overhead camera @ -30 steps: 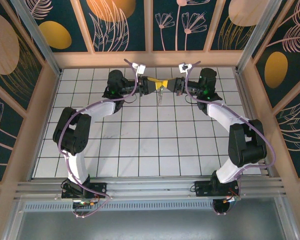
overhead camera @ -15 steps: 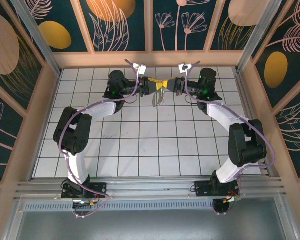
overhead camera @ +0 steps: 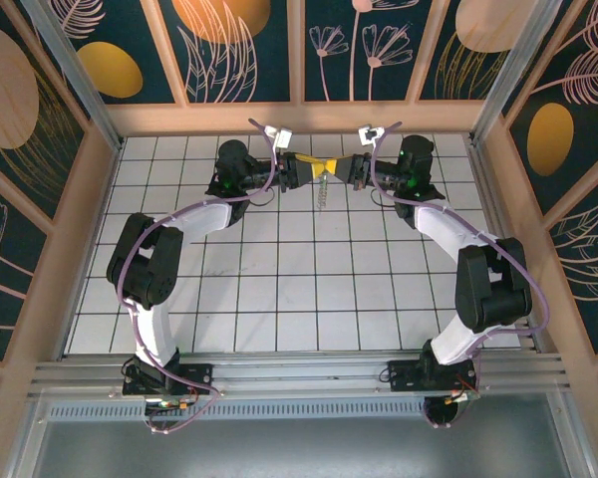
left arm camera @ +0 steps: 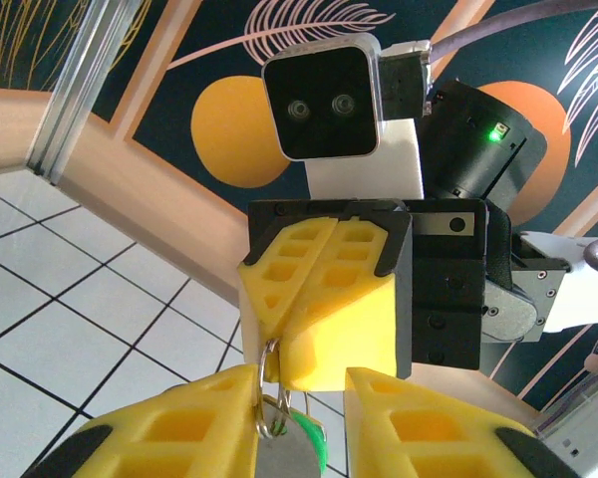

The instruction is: Put the keys on the keyring

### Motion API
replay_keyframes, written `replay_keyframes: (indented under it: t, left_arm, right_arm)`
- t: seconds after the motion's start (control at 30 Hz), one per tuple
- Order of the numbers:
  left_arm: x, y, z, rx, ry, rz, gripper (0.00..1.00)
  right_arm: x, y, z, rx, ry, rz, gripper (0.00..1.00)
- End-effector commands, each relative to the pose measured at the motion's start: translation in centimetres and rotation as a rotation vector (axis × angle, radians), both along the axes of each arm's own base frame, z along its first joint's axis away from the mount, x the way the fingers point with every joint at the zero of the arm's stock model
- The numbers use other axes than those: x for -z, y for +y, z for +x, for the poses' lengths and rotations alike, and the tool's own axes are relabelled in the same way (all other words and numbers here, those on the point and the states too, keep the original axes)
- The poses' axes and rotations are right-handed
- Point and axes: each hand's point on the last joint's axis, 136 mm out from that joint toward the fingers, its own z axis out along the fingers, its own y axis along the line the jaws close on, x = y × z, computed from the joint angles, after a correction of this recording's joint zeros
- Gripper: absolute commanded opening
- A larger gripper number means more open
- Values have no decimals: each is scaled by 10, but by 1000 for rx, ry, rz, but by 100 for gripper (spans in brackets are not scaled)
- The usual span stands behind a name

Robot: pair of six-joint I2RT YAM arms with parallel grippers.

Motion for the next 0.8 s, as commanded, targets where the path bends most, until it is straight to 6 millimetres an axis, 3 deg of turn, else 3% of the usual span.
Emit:
replay_keyframes:
  t: [0.0,0.47,0.63,0.7,0.77]
  left_arm:
    - [-20,0,-10,18,-74,-27,25]
    - [-26,-1,-10,27,-72,-64,15]
    - [-31,1,-13,28,-81,-89,0]
    - [-34,3,-15,21,-87,-104,0]
    - [-36,5,-16,12,-91,-113,0]
  right_arm:
    - [-9,-3,-4,-7,-46,6,0]
    - [-9,-3,-6,-18,-47,8,0]
    - [-13,-4,-10,-22,-54,8,0]
    - [-17,-8,-10,4,-58,6,18]
    - [-23,-15,-10,39,-66,8,31]
